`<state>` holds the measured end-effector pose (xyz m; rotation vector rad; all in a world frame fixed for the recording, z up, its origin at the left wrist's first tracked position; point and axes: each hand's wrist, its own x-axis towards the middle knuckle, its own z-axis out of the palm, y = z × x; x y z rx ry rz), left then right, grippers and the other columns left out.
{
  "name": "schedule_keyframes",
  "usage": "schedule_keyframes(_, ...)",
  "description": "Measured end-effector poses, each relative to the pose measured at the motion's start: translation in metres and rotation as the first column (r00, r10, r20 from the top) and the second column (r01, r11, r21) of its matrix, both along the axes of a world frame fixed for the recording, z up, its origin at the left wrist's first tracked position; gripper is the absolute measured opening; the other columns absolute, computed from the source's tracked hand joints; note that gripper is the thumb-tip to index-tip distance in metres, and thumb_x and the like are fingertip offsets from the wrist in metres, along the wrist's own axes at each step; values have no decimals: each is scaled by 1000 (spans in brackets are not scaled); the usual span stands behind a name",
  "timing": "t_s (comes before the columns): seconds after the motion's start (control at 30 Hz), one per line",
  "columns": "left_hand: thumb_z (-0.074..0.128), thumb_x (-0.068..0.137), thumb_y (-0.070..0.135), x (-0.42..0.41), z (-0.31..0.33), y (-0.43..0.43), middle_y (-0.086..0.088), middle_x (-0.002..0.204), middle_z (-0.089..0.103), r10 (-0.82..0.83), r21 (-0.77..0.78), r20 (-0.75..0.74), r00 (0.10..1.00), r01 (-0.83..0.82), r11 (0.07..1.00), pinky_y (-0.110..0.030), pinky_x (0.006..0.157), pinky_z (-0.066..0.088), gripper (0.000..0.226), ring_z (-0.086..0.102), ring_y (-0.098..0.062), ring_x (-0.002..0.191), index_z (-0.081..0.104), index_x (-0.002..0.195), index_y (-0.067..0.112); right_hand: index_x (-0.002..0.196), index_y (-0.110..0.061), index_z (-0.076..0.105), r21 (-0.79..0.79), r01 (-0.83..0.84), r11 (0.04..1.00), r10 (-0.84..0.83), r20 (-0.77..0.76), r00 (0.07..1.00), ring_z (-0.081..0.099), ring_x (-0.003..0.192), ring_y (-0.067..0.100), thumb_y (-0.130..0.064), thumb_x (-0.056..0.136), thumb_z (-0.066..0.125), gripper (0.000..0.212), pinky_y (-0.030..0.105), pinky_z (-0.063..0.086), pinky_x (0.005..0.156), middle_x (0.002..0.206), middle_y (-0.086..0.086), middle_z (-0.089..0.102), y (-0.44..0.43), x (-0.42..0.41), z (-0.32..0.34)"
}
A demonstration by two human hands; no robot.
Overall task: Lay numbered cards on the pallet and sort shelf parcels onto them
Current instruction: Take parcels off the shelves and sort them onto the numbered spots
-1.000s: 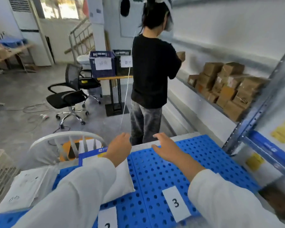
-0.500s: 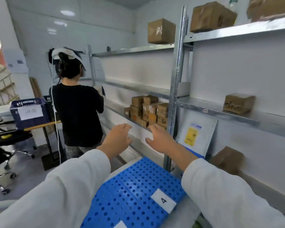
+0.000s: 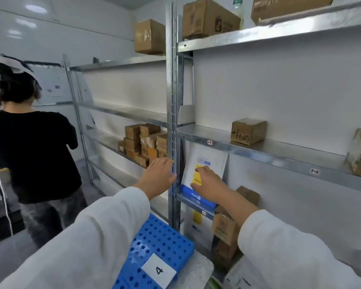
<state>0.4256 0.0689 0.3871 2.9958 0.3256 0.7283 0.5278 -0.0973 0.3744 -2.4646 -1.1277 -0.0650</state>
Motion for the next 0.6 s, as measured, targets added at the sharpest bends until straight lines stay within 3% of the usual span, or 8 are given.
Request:
schedule_keyframes(0.3,49,96,37,84,-36,1,-2,145,41,-27,-107,-105,994,16,994,-35,112,31,52,37,-18,135,35,142,16,145,-16,30,-57,103,993,-106,-50,993,44,129,22,-41,94,53,61,39,44,103,145,3,37,-17,87,-34)
schedule_keyframes(0.47,52,95,34,145,-59,30,0,142,44,-19,-220,-129,991,-10,975,-37,108,36,49,42,-20,131,38,139,17,137,-19,34,5,215,977,-211,-190,959,50,120,18,-36,95,55,51,27,47,84,137,2,41,-2,140,-51)
schedule_keyframes(0.6,50,95,33,205,-82,60,-2,142,45,-26,-246,-184,983,-21,969,-38,108,36,49,43,-22,130,39,140,15,135,-18,36,-9,345,939,-326,-350,878,48,125,18,-34,94,58,49,23,47,79,136,4,42,15,178,-69)
